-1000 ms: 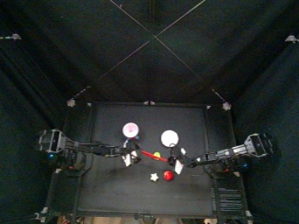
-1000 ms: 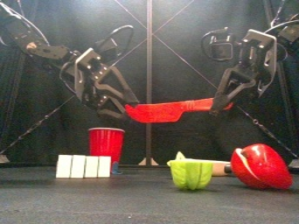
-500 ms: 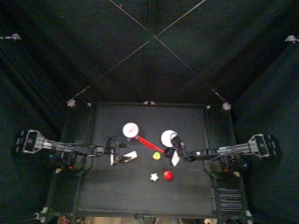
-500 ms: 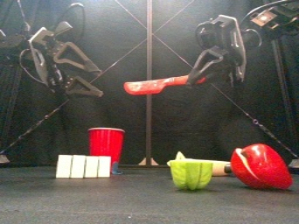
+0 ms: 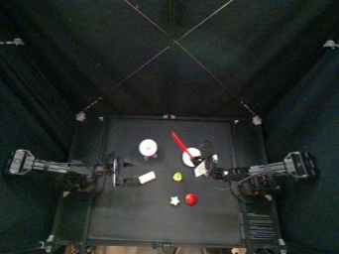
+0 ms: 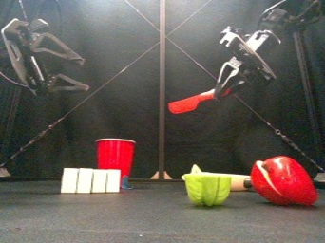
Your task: Put knife in cup
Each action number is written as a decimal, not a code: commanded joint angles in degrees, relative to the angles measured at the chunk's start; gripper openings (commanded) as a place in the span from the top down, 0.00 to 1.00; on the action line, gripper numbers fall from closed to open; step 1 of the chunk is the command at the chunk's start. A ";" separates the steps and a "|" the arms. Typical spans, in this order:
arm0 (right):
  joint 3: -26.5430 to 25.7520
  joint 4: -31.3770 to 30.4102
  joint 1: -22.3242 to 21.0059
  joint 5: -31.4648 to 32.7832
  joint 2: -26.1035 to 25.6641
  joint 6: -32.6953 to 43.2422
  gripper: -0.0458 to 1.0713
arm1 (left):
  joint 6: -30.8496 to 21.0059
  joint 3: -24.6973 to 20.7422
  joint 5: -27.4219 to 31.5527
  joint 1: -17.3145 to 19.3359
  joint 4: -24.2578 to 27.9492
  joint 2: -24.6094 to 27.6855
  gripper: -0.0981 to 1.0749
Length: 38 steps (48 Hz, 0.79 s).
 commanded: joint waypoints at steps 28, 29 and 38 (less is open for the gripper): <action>-20.57 38.32 -14.59 -0.88 3.25 -52.73 0.63 | 0.09 -0.44 -0.44 0.00 0.00 0.00 0.07; -21.53 39.46 -15.12 -0.53 3.69 -54.32 0.64 | 0.09 -0.44 -0.44 0.00 0.00 0.00 0.07; -31.90 47.64 -19.07 8.44 9.23 -68.47 0.63 | 0.09 -0.18 -0.35 0.00 0.09 0.00 0.07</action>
